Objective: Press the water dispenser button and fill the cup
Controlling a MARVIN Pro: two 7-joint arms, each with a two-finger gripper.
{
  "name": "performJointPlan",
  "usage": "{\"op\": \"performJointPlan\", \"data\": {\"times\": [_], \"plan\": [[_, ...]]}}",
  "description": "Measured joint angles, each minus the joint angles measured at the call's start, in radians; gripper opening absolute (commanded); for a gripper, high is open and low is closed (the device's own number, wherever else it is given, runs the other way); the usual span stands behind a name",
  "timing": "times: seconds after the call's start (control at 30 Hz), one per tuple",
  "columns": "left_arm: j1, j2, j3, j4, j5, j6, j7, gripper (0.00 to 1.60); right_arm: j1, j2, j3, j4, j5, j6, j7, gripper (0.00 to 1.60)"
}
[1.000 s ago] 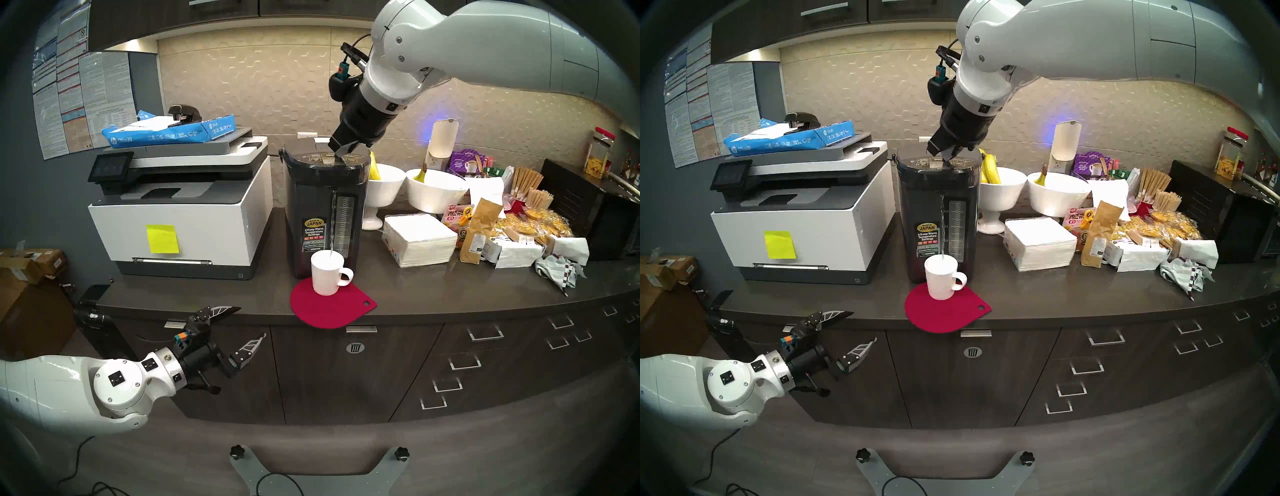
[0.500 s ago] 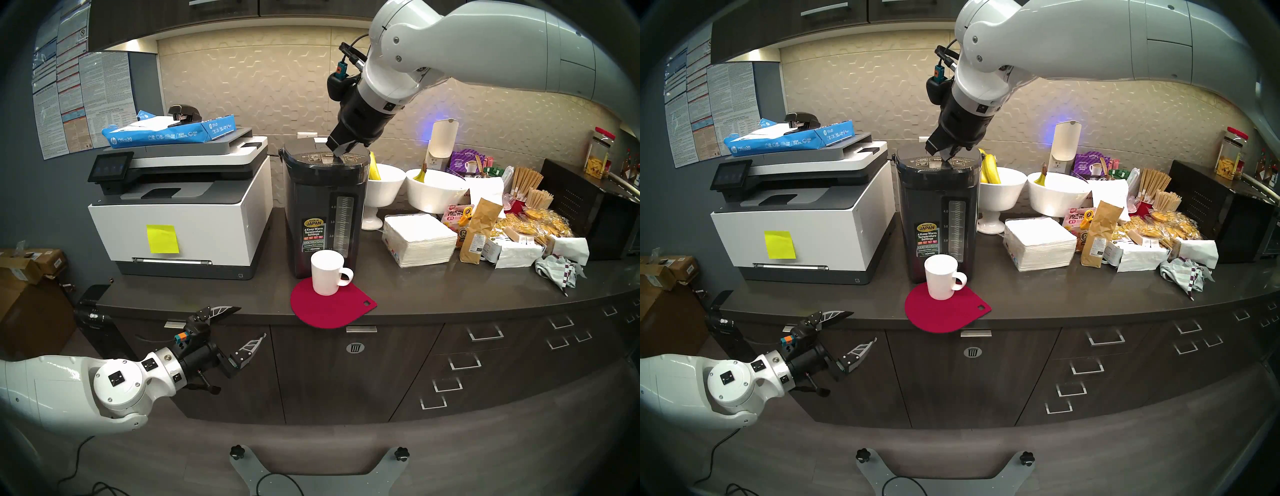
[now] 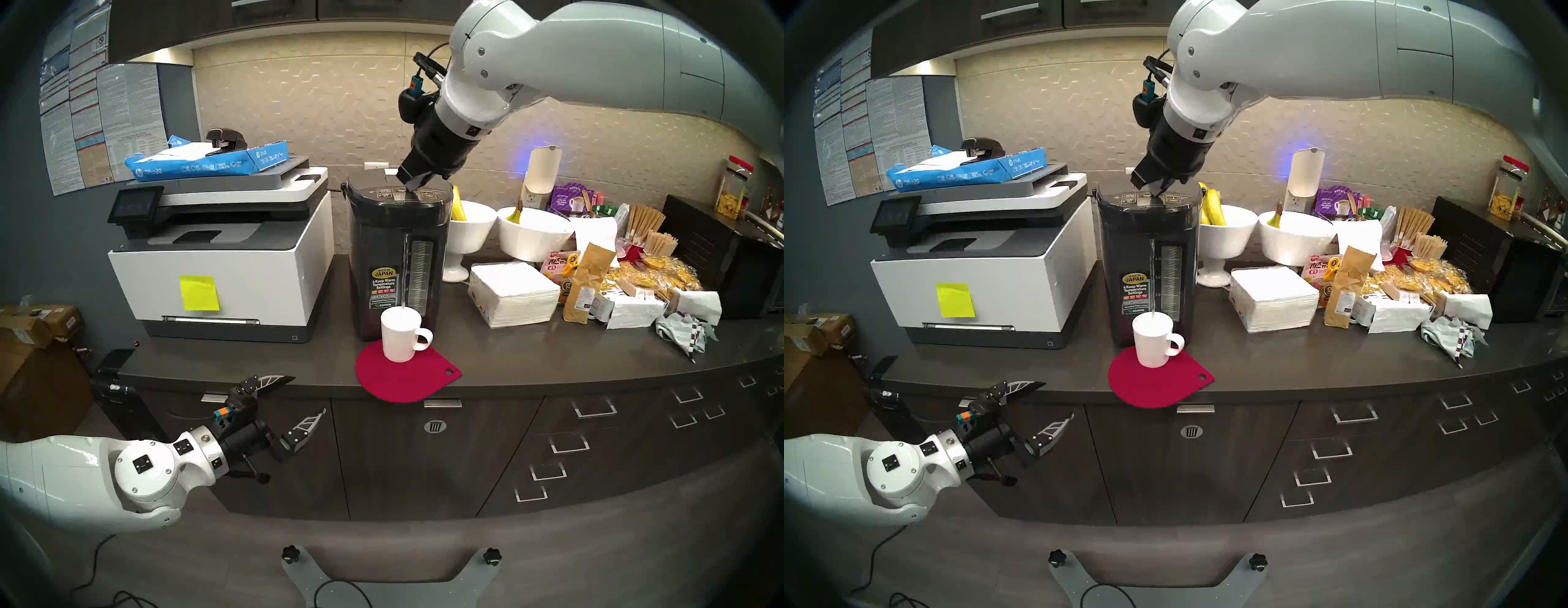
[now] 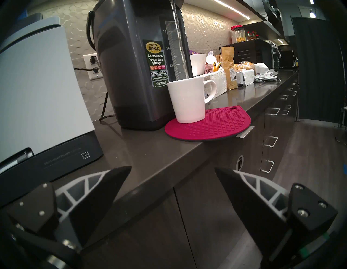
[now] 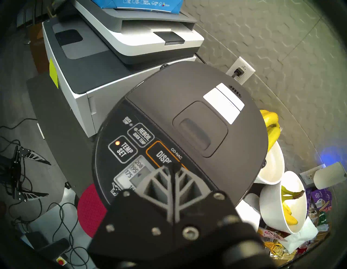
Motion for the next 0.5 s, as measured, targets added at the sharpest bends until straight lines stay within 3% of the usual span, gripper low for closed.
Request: {"op": "performJointPlan", "data": {"times": [0.5], "plan": [[-0.002, 0.000, 0.002, 0.000, 0.000, 0.000, 0.000, 1.60, 0.001, -0.010, -0.002, 0.004, -0.002, 0.004, -0.002, 0.00]]}}
